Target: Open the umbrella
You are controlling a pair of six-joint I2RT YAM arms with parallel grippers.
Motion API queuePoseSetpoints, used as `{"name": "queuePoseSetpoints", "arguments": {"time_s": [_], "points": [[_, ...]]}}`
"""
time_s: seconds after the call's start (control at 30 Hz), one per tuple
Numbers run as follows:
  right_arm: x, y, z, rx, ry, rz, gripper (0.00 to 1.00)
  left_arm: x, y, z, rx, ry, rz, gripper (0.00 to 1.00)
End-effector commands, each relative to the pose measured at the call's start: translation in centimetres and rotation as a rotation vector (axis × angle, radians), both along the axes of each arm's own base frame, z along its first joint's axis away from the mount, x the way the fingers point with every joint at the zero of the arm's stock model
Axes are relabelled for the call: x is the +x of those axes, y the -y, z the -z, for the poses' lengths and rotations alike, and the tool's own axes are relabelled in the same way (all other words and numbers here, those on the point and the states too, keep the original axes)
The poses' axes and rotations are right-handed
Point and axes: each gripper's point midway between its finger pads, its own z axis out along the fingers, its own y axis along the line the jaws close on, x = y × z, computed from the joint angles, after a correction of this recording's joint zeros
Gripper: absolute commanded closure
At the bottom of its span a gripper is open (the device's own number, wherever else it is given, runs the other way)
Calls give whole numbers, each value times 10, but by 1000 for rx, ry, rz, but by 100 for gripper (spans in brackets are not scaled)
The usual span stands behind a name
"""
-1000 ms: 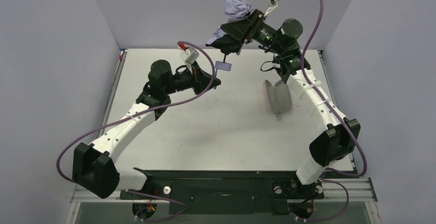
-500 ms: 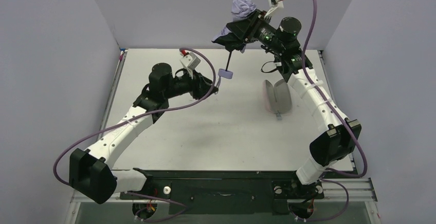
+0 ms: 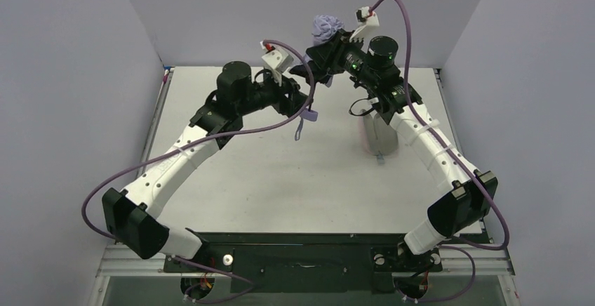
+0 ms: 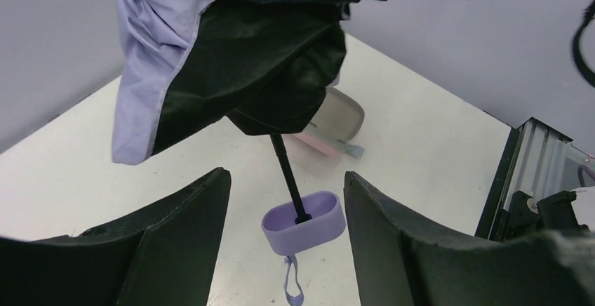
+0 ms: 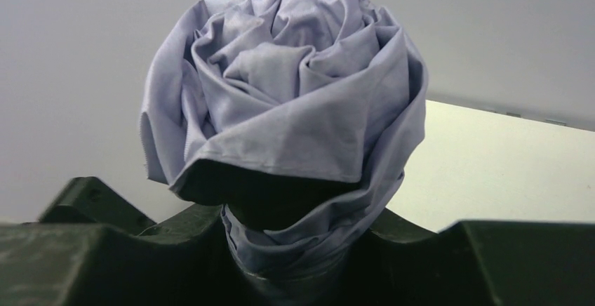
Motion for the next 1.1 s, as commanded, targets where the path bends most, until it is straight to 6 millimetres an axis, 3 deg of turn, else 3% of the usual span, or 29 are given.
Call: {"name": "queuePoseSetpoints", "arguments": {"time_s": [0.0,0.03,0.33,0.43,0.77,1.07], "points": [[-20,12,-61,78,167,21,100,12,10,4,61,-36,-24,42],[-21,12,-60,80,164,21,100,14,13,16,93,-67,-21,43],[-25,7,-62,92,172,7,100,32,23,37,133,-154,-61,51],[-23,9,-64,98,174,24,100,33,23,55,168,-194,-73,58],[-15,17,-73,89,206,68,100,4,22,112,222,-330,-3,58],[-1,36,-91,100,243,136,100,-16,4,157,323,-377,17,60]]}}
